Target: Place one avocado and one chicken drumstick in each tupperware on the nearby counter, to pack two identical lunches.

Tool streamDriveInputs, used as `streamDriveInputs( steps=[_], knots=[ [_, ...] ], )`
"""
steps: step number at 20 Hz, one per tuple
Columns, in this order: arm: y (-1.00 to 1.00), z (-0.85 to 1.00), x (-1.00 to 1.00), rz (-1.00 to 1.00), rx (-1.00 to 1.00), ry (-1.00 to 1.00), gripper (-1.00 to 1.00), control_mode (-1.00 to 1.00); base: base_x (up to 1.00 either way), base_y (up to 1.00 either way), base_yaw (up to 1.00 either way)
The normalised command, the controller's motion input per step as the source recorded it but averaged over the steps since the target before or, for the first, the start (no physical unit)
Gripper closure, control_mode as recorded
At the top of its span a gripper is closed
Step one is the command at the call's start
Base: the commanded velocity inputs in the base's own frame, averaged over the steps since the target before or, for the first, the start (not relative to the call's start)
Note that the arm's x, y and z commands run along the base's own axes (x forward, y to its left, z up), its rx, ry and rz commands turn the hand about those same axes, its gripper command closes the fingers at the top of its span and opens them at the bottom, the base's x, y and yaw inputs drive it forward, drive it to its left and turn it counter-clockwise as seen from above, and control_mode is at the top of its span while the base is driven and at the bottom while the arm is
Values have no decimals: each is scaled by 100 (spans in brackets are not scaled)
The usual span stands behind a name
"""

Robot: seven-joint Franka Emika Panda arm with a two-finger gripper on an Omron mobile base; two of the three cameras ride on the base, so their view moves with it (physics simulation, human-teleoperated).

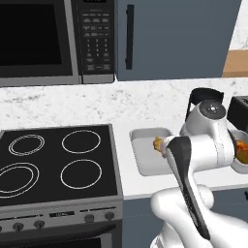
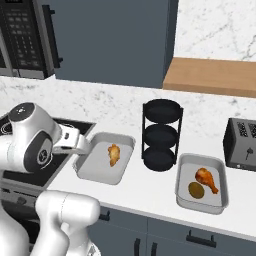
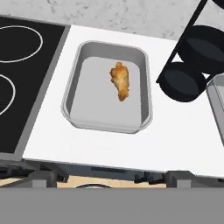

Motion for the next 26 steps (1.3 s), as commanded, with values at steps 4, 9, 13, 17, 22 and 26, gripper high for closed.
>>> streamDriveInputs(
  steps=[4, 9, 13, 17, 22, 26],
  knots=[
    [-46, -23, -31, 10, 2, 0, -100, -100, 0, 0, 0],
    [0, 0, 0, 0, 0, 0, -100, 100, -48, -16, 4],
    [0, 0, 0, 0, 0, 0, -100, 100, -88, -12, 0],
    [0, 0, 0, 0, 0, 0, -100, 100, -60, -76, -13],
    [0, 0, 0, 0, 0, 0, -100, 100, -6, -100, -9],
    [0, 0, 0, 0, 0, 0, -100, 100, 0, -100, -7]
  ],
)
